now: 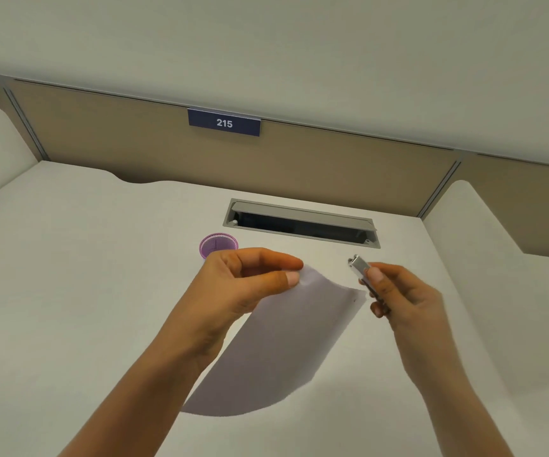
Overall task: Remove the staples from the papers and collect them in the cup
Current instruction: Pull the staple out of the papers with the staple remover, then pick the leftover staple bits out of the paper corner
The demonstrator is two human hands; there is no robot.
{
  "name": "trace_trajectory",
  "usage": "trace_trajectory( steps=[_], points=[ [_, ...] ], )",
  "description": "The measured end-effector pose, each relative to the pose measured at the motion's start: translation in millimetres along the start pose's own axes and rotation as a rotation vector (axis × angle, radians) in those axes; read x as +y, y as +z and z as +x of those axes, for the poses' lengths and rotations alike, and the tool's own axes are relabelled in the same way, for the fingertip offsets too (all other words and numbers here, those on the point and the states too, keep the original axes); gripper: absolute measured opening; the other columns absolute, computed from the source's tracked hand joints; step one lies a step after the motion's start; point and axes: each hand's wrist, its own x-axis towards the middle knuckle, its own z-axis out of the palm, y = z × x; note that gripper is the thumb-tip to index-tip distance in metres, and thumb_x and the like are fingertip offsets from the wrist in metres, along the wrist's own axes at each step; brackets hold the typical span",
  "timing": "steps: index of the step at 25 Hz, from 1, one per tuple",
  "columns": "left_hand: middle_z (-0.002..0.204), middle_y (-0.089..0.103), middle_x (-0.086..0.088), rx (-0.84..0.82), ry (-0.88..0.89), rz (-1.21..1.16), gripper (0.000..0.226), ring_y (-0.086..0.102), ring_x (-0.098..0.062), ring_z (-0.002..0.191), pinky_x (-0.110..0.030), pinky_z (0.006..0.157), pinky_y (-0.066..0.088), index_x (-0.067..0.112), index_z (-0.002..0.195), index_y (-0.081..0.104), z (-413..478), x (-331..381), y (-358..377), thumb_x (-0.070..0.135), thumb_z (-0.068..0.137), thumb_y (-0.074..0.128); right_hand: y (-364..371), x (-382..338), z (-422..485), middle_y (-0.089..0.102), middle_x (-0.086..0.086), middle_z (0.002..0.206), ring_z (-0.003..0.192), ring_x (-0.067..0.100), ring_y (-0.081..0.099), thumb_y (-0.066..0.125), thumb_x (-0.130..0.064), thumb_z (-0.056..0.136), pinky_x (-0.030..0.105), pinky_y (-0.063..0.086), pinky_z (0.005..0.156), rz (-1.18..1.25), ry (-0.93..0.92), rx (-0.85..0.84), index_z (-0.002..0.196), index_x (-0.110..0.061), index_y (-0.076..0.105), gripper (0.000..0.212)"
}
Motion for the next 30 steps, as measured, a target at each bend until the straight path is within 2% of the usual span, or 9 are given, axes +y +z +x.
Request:
trace_trajectory(
  steps=[3, 6, 9, 11, 14, 17, 22, 25, 30],
  points=[
    [0.086, 0.076, 0.011, 0.065, -0.008, 0.059, 0.03, 0.073, -0.009, 0.082, -0.02, 0.066, 0.056, 0.035, 0.086, 0.076, 9, -4, -5, 0.045, 0.057, 0.074, 9, 42, 28, 0.073, -0.003, 0.08, 0.065, 0.004, 0.056, 0.068, -0.036, 0.085, 0.019, 0.047, 0.054, 0.004, 0.139, -0.012, 0.094, -0.022, 0.075, 0.018],
    [0.086, 0.077, 0.012, 0.134, -0.056, 0.09, 0.027, 0.072, -0.005, 0.08, -0.017, 0.064, 0.051, 0.036, 0.085, 0.076, 17, -11, -11, 0.044, 0.059, 0.075, 24, 97, 60, 0.071, 0.006, 0.083, 0.069, 0.013, 0.055, 0.068, -0.03, 0.087, 0.026, 0.045, 0.058, -0.028, 0.356, -0.005, 0.092, -0.02, 0.074, 0.013],
    [0.081, 0.077, 0.009, 0.189, -0.111, 0.076, 0.015, 0.071, -0.001, 0.073, -0.018, 0.065, 0.049, 0.035, 0.08, 0.077, 25, -16, -16, 0.031, 0.065, 0.078, 44, 150, 93, 0.073, 0.01, 0.093, 0.071, 0.017, 0.058, 0.067, -0.033, 0.086, 0.03, 0.047, 0.063, -0.129, 0.525, 0.047, 0.091, -0.021, 0.071, 0.013],
    [0.076, 0.077, 0.003, 0.203, -0.119, 0.09, 0.014, 0.071, -0.002, 0.069, -0.01, 0.058, 0.05, 0.029, 0.074, 0.078, 32, -17, -18, 0.015, 0.069, 0.079, 59, 175, 119, 0.073, 0.009, 0.096, 0.076, 0.019, 0.062, 0.067, -0.035, 0.085, 0.033, 0.051, 0.069, -0.215, 0.55, 0.075, 0.094, -0.021, 0.071, 0.017],
    [0.066, 0.075, -0.002, 0.253, -0.146, 0.12, 0.02, 0.069, -0.005, 0.058, 0.0, 0.047, 0.044, 0.019, 0.064, 0.078, 39, -21, -20, 0.0, 0.068, 0.079, 79, 195, 159, 0.071, 0.005, 0.105, 0.088, 0.021, 0.063, 0.064, -0.04, 0.087, 0.031, 0.05, 0.078, -0.449, 0.518, 0.09, 0.103, -0.018, 0.069, 0.028],
    [0.064, 0.074, -0.004, 0.277, -0.17, 0.144, 0.023, 0.069, -0.013, 0.056, -0.002, 0.045, 0.045, 0.017, 0.059, 0.077, 47, -25, -22, -0.005, 0.067, 0.078, 91, 204, 191, 0.07, 0.007, 0.114, 0.098, 0.023, 0.065, 0.062, -0.038, 0.09, 0.029, 0.05, 0.084, -0.597, 0.446, 0.134, 0.114, -0.014, 0.064, 0.034],
    [0.063, 0.074, -0.006, 0.286, -0.182, 0.154, 0.024, 0.069, -0.017, 0.053, -0.003, 0.046, 0.045, 0.015, 0.057, 0.076, 53, -31, -27, -0.008, 0.065, 0.078, 97, 220, 217, 0.067, 0.008, 0.118, 0.104, 0.023, 0.063, 0.063, -0.034, 0.09, 0.031, 0.05, 0.093, -0.781, 0.272, 0.085, 0.119, -0.013, 0.061, 0.036],
    [0.063, 0.074, -0.007, 0.304, -0.158, 0.183, 0.027, 0.068, -0.02, 0.053, -0.004, 0.049, 0.048, 0.018, 0.058, 0.077, 52, -33, -28, -0.008, 0.065, 0.078, 96, 229, 220, 0.065, 0.006, 0.121, 0.106, 0.02, 0.059, 0.061, -0.035, 0.091, 0.029, 0.048, 0.093, -0.934, 0.14, 0.036, 0.121, -0.016, 0.061, 0.035],
    [0.068, 0.076, -0.001, 0.289, -0.099, 0.194, 0.025, 0.071, -0.012, 0.062, -0.003, 0.051, 0.048, 0.026, 0.064, 0.077, 52, -29, -30, 0.001, 0.064, 0.08, 92, 223, 219, 0.06, 0.004, 0.131, 0.116, 0.02, 0.054, 0.06, -0.038, 0.091, 0.032, 0.043, 0.099, -0.991, 0.115, -0.047, 0.125, -0.018, 0.057, 0.039]
  ],
)
